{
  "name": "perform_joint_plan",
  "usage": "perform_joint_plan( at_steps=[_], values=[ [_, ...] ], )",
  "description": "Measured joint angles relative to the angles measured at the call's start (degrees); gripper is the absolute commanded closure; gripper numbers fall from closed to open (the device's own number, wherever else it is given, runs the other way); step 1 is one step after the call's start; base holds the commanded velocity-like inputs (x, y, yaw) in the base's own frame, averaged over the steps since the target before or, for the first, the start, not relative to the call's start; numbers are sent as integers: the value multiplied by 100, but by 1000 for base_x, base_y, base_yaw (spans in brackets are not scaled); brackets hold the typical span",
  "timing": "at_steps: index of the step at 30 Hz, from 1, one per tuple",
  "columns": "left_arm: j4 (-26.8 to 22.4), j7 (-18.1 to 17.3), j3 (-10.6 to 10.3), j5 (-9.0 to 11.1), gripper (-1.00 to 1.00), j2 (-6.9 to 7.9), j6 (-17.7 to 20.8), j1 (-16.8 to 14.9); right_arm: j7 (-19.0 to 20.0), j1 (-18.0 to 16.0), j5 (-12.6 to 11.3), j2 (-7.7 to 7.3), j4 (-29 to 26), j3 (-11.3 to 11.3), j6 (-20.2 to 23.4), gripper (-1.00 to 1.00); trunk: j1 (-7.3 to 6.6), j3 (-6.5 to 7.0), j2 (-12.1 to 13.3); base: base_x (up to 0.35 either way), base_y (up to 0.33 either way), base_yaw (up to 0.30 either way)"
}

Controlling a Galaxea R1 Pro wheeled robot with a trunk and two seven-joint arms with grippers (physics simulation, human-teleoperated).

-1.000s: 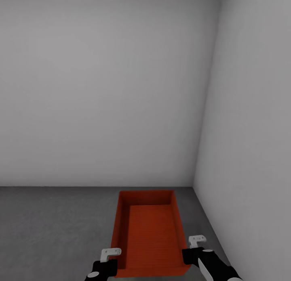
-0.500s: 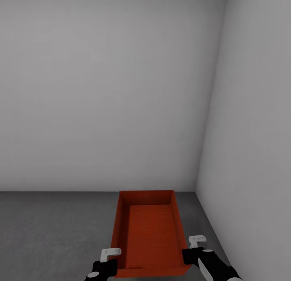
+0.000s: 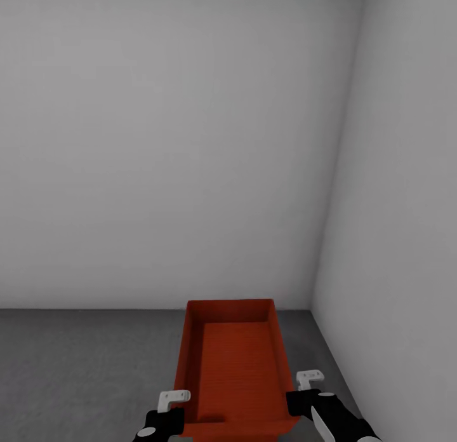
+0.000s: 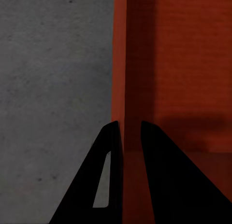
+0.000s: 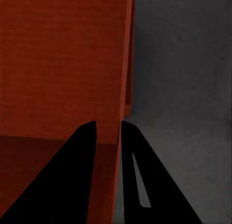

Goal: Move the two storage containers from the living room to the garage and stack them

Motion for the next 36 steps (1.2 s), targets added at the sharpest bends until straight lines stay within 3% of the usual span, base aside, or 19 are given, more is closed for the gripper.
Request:
perform_joint_plan(
  at_steps=[18,36],
  values=[
    [-2,-2,4,-11,100,1,3,-2,5,0,11,1,-4,-11,0,100,1,0,0,232,-12,0],
    [-5,8,28,-26,100,-29,5,0,60,-2,66,-27,-5,-63,0,100,3,0,0,28,-21,-55]
  ],
)
